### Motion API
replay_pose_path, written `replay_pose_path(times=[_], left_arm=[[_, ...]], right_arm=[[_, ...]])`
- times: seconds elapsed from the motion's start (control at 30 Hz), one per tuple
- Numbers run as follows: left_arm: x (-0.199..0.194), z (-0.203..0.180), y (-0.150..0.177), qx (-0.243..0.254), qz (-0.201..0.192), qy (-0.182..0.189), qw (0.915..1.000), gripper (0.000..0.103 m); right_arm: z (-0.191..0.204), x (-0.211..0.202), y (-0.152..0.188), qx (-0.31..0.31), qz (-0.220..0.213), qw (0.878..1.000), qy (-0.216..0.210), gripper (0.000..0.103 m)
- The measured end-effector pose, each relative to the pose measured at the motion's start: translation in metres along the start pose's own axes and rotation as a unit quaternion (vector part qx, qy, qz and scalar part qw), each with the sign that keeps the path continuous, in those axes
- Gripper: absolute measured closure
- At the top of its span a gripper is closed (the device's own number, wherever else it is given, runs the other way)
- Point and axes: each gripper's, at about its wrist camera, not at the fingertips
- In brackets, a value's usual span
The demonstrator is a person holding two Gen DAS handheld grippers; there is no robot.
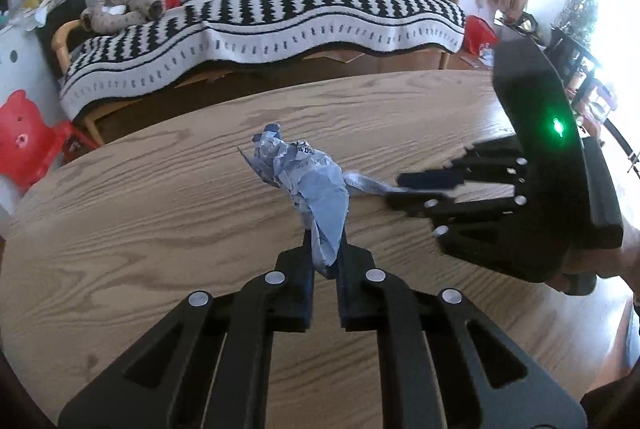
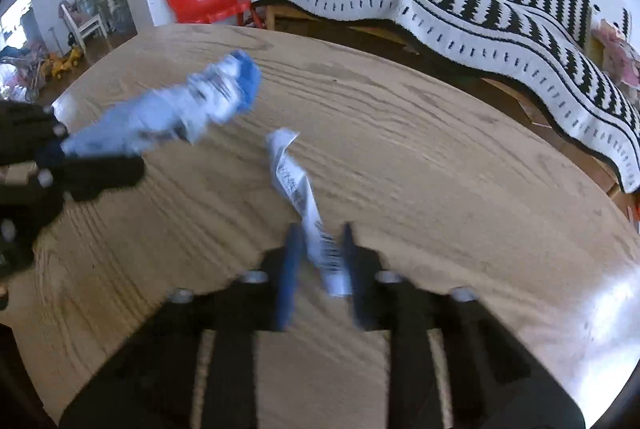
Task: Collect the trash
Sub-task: 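Grasp the blue-white wrapper with the left tool while the right tool grasps its white strip, then carry the wrapper and white strip over the bin with both tools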
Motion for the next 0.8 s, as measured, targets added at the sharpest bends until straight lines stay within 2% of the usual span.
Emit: replay_pose_path(times=[0.13,0.33,0.57,0.73,0.8], left_arm=[[-0.030,0.009,0.008,-0.004,-0.002,-0.013,0.9999,0.095],[-0.090,0.013,0.042,-0.027,-0.007,-0.010,0.9996,0.095],[-0.161,0.003,0.107,-0.039,-0.011,-0.023,0.9989,0.095],[-0.201,-0.017,0.160,-0.041,-0.016,-0.020,0.9988,0.095],[-0.213,-0.030,0.182,-0.027,-0.018,-0.018,0.9993,0.095]], right_arm=[[0.015,-0.015,0.020,0.031,0.000,0.999,0.006,0.088],[0.060,-0.075,0.073,0.077,-0.033,0.996,0.008,0.088],[0.133,-0.147,0.144,0.096,-0.060,0.994,-0.001,0.088],[0.179,-0.175,0.197,0.102,-0.064,0.993,-0.008,0.088],[0.194,-0.181,0.219,0.109,-0.061,0.992,-0.006,0.088]])
Point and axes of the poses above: each gripper's, at about its wrist camera, not at the fingertips, and x roughly the way its jaws point, z to its left, y to its underside, and after that the axes turned 14 degrees about -y, right-handed
